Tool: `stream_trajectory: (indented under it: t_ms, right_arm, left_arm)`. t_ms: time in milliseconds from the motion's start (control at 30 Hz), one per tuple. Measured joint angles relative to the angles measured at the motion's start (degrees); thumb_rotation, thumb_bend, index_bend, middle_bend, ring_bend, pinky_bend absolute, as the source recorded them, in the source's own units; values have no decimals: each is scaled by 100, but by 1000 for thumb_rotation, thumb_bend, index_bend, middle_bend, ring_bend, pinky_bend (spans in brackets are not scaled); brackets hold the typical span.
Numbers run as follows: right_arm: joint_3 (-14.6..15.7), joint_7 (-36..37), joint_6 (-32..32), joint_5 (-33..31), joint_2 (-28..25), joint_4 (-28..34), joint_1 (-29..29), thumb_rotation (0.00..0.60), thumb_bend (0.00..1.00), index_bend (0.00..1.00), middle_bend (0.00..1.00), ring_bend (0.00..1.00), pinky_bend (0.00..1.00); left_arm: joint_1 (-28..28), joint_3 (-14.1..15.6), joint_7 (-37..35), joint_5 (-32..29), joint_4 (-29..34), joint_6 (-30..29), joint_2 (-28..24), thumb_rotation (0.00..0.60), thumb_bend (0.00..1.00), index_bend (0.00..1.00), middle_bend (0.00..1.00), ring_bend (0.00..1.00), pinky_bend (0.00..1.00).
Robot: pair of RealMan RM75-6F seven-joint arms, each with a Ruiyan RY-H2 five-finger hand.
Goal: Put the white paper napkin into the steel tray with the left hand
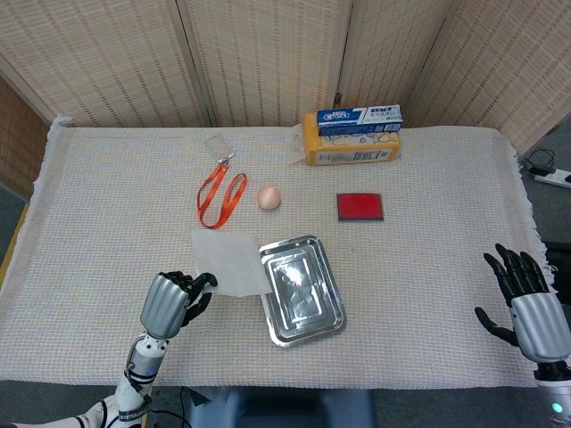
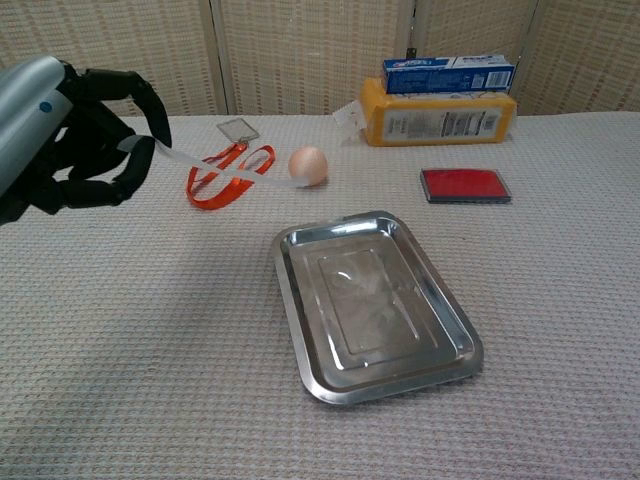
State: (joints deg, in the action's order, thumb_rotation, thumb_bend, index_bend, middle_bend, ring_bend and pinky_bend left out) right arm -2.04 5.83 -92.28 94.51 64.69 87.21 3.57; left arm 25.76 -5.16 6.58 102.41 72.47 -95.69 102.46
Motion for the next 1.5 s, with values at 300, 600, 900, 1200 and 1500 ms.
stream_trajectory:
  t_ms: [300,600,900,1200,1500]
  right_arm:
    - [-3,140,-75,27,-61,23,-29,600,338,0,0,0,0]
    - [-3,222,-84,34,-95,26,-36,600,338,0,0,0,0]
    - [-42,265,25,-82,-97,9,-3,600,337,0,0,0,0]
    - [-67,315,134,-152,-104,-19,43,600,338,0,0,0,0]
    - [-74,379,216,-202,-112,-31,70,600,338,0,0,0,0]
  left_arm:
    - [-121,395,-30,104,-107,130,335,600,618,566,1000,1000,1000]
    - [-83,488,-164,188,-428,271,725,600,618,566,1000,1000,1000]
    - [196,433,-269,176,-810,696,1040,600,618,580,1000,1000,1000]
    - [316,558,-215,198,-1055,990,1269,600,618,591,1000,1000,1000]
    - [415,662,-300,130,-1616,1306,1666,600,617,583,1000,1000,1000]
